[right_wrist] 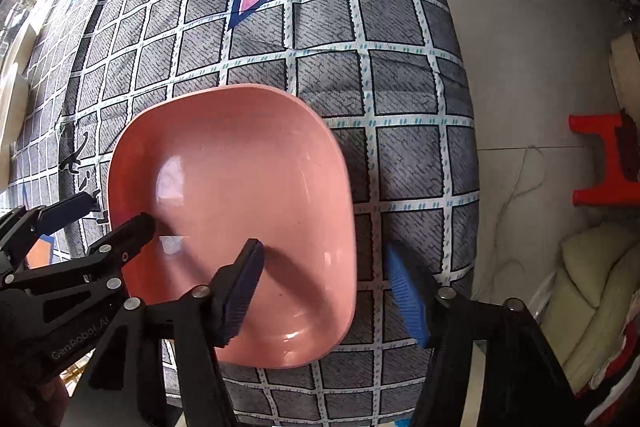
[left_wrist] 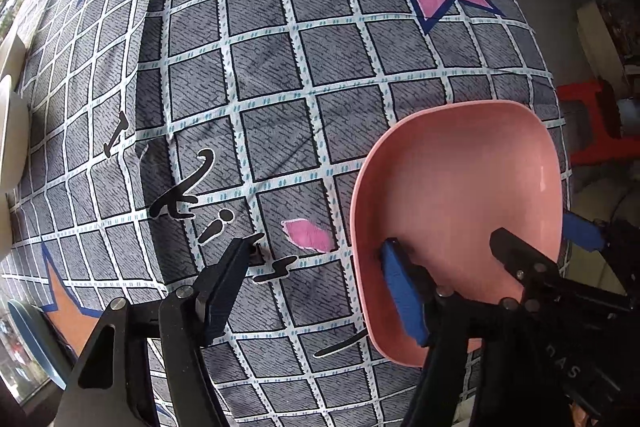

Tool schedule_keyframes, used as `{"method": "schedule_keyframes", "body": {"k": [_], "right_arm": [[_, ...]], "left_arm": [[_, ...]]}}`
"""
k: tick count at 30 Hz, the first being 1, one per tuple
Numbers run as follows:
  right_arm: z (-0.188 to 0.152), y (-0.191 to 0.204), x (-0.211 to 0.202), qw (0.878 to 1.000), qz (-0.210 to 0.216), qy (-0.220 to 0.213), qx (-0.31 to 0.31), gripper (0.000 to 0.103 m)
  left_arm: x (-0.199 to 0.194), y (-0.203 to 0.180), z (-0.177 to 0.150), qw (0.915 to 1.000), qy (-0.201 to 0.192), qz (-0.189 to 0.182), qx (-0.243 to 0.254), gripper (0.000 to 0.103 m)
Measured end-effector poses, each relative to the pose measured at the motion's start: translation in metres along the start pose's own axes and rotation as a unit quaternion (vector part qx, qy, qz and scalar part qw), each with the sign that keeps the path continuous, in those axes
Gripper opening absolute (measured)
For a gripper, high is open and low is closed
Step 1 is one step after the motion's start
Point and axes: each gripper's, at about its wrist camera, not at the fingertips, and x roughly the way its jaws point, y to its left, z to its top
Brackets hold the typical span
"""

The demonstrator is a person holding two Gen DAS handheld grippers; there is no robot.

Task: Organize plates and bowls
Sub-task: 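Grasp the pink plate rim with the right gripper and lift, then lower the pink plate onto the blue plate and open the right gripper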

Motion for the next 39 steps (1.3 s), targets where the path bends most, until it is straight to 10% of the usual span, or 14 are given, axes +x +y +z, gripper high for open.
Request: {"method": "schedule_keyframes", "body": {"k": [6,32,39], "right_arm": [[-0.008,0.032,0.001,0.999,0.032,0.024,-0.018,0.035],[-0.103,0.272,-0.005,0.983,0.100,0.115,-0.104,0.035],[-0.106,0.341,-0.032,0.976,0.106,0.112,-0.155,0.035]], "left_arm": [[-0.002,-0.029,0.005,0.9989,-0.009,-0.001,0.047,0.041],[-0.024,0.132,-0.112,0.9979,0.020,0.029,-0.054,0.040],[-0.036,0.226,-0.135,0.9934,-0.003,0.045,-0.105,0.040]]}}
